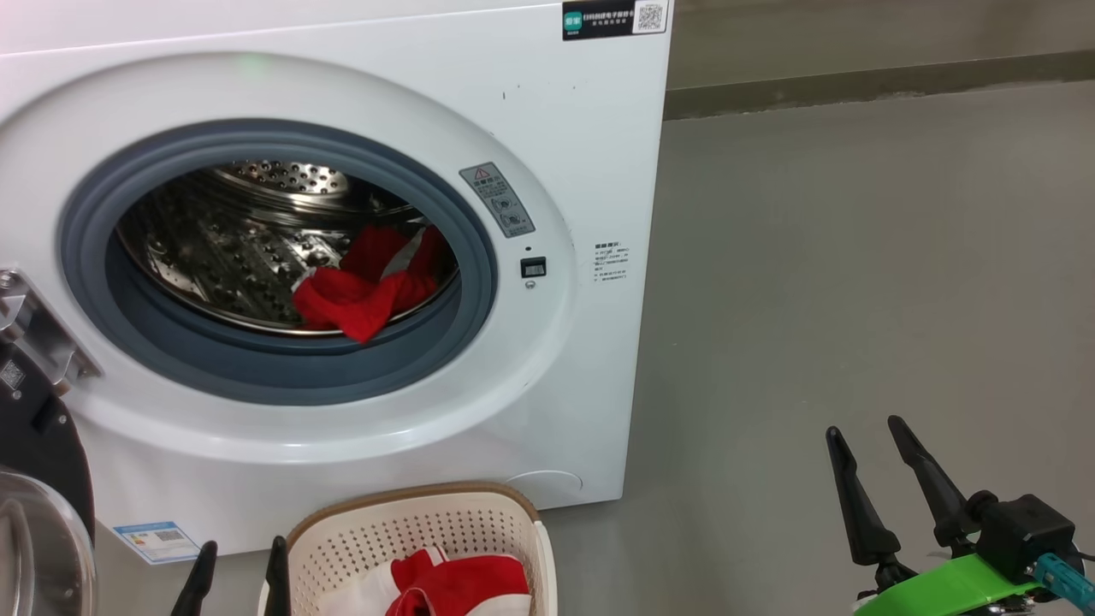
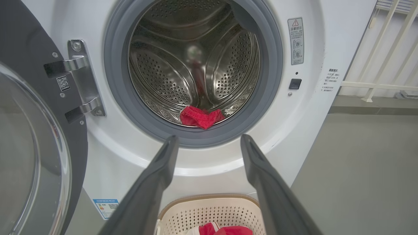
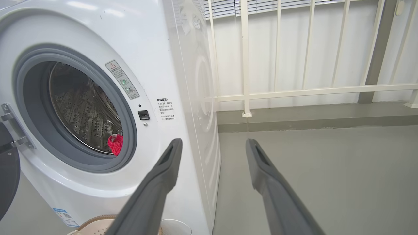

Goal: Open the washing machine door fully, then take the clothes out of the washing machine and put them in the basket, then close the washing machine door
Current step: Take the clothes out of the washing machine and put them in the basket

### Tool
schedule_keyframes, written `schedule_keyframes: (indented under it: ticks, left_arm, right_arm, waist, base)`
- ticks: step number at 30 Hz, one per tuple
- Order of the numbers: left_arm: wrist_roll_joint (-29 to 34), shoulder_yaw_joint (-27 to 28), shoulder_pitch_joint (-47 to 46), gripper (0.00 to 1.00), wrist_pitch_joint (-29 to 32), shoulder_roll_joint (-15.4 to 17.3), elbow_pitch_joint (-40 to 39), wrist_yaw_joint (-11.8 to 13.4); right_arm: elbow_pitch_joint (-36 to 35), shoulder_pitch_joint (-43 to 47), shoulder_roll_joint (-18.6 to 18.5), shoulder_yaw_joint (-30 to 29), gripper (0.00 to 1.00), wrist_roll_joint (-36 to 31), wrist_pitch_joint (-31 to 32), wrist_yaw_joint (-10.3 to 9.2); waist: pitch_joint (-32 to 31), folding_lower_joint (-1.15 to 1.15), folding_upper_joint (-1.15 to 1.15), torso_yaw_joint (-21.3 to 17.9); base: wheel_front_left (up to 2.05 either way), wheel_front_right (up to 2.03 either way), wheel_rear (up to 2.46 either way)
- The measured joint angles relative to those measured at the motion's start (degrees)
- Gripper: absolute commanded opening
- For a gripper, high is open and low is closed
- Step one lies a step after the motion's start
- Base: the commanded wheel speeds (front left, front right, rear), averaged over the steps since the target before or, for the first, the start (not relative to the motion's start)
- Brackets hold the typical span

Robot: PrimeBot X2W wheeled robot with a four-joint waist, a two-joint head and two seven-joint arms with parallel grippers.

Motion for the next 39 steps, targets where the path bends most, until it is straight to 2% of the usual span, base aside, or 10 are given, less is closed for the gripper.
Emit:
schedule_keyframes:
  ticks: [11,17,23,31,39]
  left_arm:
    - [0.0,-0.3,-0.2,1.0,0.0,-0.2,0.3,0.2]
    - [-0.7,-0.9,-4.2,1.0,0.0,-0.4,2.3,1.7]
    - [-1.6,-1.7,-13.7,1.0,0.2,-0.5,6.3,2.2]
    - [-3.3,-1.9,-30.3,1.0,1.7,0.0,15.3,2.1]
    - [-4.3,-1.6,-46.9,1.0,2.2,1.7,25.6,2.1]
  right_arm:
    - [0.0,0.0,-0.6,0.5,1.0,0.0,0.0,0.01]
    - [-0.1,0.0,-1.0,0.8,1.0,0.0,0.0,0.0]
    - [-0.5,-1.2,-2.1,1.0,1.0,0.0,0.0,0.0]
    - [-2.0,-6.8,-2.8,2.1,1.0,0.1,0.0,0.0]
    - [-2.8,-11.5,-3.2,2.3,1.0,1.1,0.0,0.0]
  waist:
    - [0.9,0.0,0.0,0.4]
    - [2.4,0.0,0.0,1.2]
    - [5.8,0.0,0.0,2.0]
    - [12.6,0.0,0.0,2.5]
    - [20.5,0.0,0.0,1.7]
  base:
    - [0.0,0.0,0.0]
    - [0.0,0.0,0.0]
    - [0.0,0.0,0.0]
    - [0.0,0.0,0.0]
    - [0.0,0.0,0.0]
